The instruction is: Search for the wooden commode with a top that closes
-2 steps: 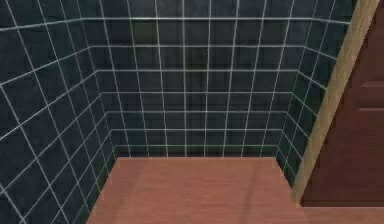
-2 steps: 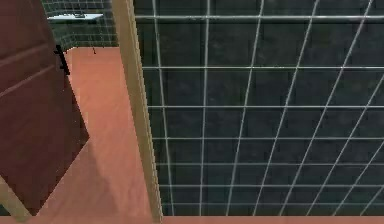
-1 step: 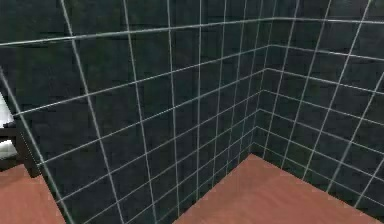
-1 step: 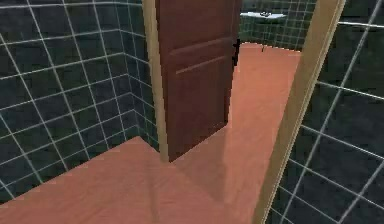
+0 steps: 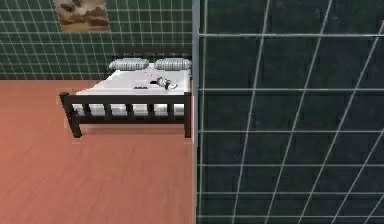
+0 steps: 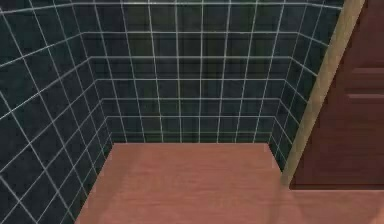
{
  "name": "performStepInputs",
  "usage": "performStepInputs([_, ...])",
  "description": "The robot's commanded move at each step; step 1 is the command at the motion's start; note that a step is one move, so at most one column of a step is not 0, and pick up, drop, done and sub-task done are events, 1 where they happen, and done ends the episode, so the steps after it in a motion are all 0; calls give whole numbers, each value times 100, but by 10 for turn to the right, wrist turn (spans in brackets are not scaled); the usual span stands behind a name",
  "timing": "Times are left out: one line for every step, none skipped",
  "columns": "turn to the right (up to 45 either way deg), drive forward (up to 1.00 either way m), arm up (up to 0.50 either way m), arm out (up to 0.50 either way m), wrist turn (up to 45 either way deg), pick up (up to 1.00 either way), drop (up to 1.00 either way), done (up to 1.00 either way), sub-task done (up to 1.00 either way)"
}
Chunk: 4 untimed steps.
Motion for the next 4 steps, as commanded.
performStepInputs([-450,0,0,0,0,0,0,0,0])
performStepInputs([-120,0,0,0,0,0,0,0,0])
performStepInputs([0,100,0,0,0,0,0,0,0])
performStepInputs([0,100,0,0,0,0,0,0,0])
